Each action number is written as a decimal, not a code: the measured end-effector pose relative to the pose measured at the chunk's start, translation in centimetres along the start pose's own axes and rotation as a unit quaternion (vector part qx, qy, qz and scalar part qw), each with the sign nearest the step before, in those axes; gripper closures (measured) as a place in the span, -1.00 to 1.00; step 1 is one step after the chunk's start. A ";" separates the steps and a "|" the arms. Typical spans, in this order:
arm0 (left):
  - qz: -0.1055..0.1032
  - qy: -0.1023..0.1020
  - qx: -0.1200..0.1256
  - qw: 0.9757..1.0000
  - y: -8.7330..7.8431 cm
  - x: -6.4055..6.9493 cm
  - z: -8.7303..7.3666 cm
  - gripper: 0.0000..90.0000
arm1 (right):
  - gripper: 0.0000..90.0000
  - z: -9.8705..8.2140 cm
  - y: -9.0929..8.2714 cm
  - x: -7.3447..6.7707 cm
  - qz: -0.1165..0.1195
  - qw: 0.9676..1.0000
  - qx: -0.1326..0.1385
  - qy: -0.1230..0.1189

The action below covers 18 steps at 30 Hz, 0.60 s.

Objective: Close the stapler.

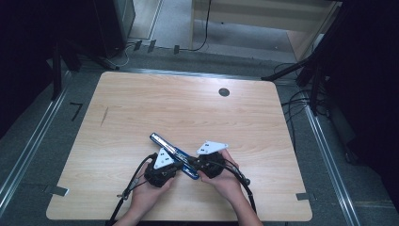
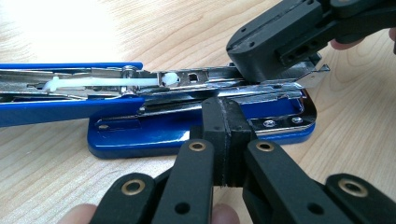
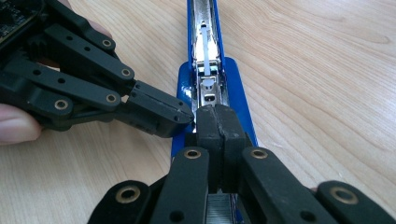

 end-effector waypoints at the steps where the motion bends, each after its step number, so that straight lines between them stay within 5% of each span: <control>1: 0.000 -0.001 0.001 1.000 0.0 0.0 0.0 1.00 | 1.00 -0.1 -0.1 0.0 0.001 1.000 0.001 0.001; 10: 0.001 -0.003 0.001 1.000 0.0 0.0 0.0 1.00 | 0.98 -0.1 -0.1 -0.1 0.004 1.000 0.006 0.007; 18: 0.000 -0.015 0.007 1.000 -0.4 -0.5 0.0 1.00 | 0.96 0.6 -1.0 -0.4 0.006 0.999 0.043 0.010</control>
Point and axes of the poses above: each handheld gripper's, and its own axes: y roughly forward along the jaws, z roughly out of its top, x roughly to its right, the point moved 6 cm from there along y, roughly forward along the jaws, and after that the axes turned 12 degrees about y, right-handed, at the moved point
